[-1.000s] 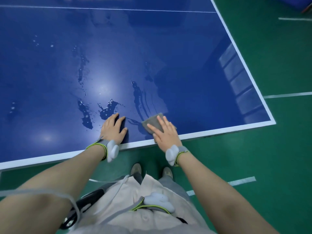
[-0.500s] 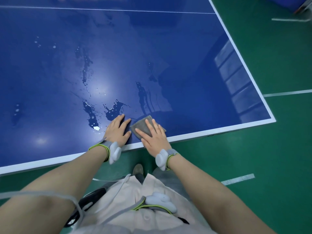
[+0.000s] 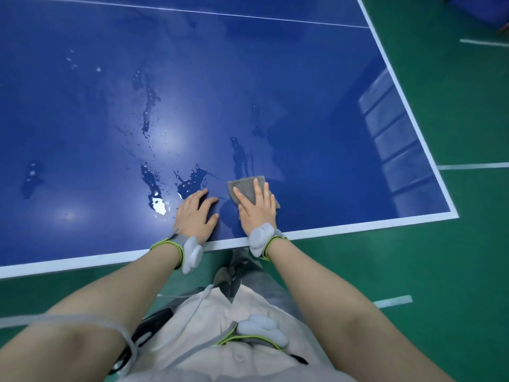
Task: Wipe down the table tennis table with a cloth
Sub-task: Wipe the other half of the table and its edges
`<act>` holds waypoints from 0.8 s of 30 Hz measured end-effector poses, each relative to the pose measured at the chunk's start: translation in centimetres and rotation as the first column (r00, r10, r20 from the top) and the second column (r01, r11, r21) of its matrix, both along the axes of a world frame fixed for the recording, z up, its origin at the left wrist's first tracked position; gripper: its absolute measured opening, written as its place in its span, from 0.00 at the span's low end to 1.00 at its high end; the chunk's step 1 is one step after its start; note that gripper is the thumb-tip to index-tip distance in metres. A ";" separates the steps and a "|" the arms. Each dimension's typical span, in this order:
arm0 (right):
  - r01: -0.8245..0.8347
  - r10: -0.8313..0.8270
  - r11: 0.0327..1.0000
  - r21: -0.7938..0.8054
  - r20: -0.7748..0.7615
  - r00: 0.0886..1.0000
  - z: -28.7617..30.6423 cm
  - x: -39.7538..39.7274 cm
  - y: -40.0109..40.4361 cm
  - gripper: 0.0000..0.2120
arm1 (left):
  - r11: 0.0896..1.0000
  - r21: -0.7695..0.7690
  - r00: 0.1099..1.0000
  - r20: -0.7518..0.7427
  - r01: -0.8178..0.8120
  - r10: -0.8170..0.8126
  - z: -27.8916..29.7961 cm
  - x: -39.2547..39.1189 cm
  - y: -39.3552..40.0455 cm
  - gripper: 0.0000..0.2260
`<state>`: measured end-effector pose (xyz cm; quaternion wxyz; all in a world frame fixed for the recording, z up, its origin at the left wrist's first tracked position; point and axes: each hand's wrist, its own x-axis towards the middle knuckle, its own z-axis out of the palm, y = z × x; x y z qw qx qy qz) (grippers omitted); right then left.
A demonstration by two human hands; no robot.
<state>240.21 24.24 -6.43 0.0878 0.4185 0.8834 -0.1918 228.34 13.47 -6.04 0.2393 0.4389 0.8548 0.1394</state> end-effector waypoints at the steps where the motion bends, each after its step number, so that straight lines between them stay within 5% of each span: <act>1: -0.045 0.045 0.999 -0.013 -0.028 0.999 0.1 -0.2 -0.2 0.22 | 1.000 0.012 1.000 -0.001 -0.017 0.017 0.0 0.1 0.2 0.25; 6: -0.212 0.215 0.977 0.038 -0.096 0.972 -0.5 1.3 2.2 0.21 | 0.996 0.054 0.997 0.014 -0.078 0.078 0.2 -0.6 1.8 0.17; 13: 0.313 -0.313 0.950 0.004 0.001 0.950 -0.2 0.3 5.5 0.23 | 0.991 0.060 0.993 0.009 -0.118 0.118 0.3 -0.9 3.8 0.16; 15: 0.350 -0.350 0.934 -0.071 0.004 0.937 0.1 -1.8 4.8 0.23 | 0.990 0.055 0.991 0.012 -0.130 0.130 0.3 -0.8 4.3 0.17; 18: 0.017 -0.021 0.995 -0.099 -0.043 0.999 0.2 -3.5 3.8 0.21 | 0.987 0.053 0.988 0.022 -0.155 0.154 0.5 -0.9 5.1 0.20; 21: -0.315 0.314 0.949 -0.007 -0.051 0.948 0.0 -2.7 5.4 0.21 | 0.982 0.038 0.983 0.019 -0.186 0.185 0.8 -1.4 6.1 0.20; 24: -0.230 0.231 0.973 0.027 -0.065 0.971 -0.3 -2.0 8.4 0.21 | 0.979 0.027 0.980 0.012 -0.200 0.200 0.8 -2.0 6.6 0.20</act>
